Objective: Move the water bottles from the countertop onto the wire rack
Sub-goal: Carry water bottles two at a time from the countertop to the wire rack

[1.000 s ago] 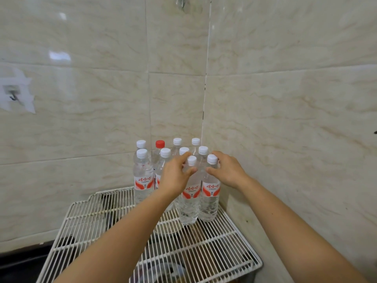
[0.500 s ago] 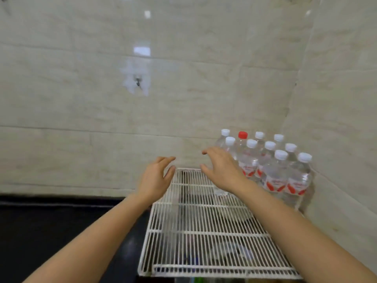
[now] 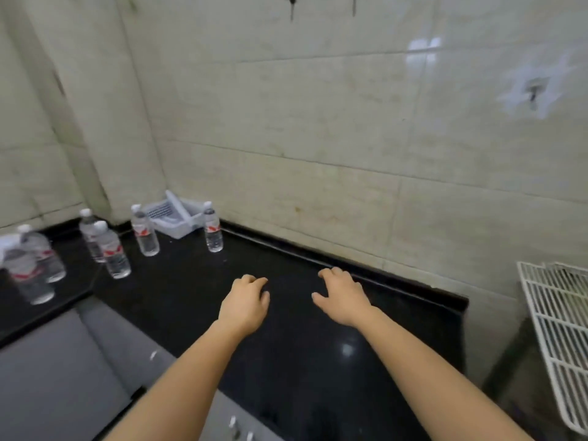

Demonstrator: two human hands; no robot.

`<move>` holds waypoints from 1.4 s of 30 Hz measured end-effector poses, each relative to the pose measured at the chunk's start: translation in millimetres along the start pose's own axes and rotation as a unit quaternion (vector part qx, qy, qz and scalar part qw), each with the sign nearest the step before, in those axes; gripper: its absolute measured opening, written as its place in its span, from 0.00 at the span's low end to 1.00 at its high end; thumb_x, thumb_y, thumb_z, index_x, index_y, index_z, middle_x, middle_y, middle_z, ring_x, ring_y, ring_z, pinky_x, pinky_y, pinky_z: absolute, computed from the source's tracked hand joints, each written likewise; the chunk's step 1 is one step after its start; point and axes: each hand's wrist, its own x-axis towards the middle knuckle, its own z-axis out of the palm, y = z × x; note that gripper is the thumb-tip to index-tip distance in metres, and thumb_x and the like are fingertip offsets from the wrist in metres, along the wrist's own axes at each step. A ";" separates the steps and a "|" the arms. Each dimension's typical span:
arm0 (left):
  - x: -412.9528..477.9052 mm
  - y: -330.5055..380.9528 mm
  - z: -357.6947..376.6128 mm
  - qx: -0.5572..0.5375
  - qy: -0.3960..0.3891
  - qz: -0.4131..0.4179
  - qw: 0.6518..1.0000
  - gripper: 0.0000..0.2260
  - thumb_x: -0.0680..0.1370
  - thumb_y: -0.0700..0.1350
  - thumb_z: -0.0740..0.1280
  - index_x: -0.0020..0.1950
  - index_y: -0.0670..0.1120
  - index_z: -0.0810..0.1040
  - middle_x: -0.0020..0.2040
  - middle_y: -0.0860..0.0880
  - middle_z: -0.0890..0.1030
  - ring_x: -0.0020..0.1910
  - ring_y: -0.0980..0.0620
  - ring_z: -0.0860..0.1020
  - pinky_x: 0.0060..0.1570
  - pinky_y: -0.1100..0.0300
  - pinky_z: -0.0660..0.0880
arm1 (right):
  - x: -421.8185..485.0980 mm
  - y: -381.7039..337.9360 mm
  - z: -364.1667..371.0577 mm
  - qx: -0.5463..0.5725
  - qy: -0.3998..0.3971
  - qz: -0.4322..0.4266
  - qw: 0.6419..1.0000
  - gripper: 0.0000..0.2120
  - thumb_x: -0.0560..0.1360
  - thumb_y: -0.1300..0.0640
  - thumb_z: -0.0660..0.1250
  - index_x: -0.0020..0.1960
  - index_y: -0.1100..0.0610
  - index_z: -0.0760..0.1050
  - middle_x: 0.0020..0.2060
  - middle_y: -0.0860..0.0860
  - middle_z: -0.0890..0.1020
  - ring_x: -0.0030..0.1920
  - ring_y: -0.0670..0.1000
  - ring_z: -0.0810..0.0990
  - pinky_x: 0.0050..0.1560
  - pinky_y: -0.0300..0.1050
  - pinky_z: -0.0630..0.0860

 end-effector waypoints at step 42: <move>204.1 -649.8 -200.5 0.037 0.128 -0.327 0.936 0.27 0.79 0.48 0.59 0.75 0.44 0.54 0.77 0.40 0.52 0.73 0.40 0.57 0.64 0.46 0.69 | 456.9 -546.8 260.3 -0.070 -0.039 -0.189 0.979 0.34 0.79 0.50 0.60 0.78 0.55 0.47 0.72 0.55 0.62 0.70 0.57 0.66 0.65 0.55 0.68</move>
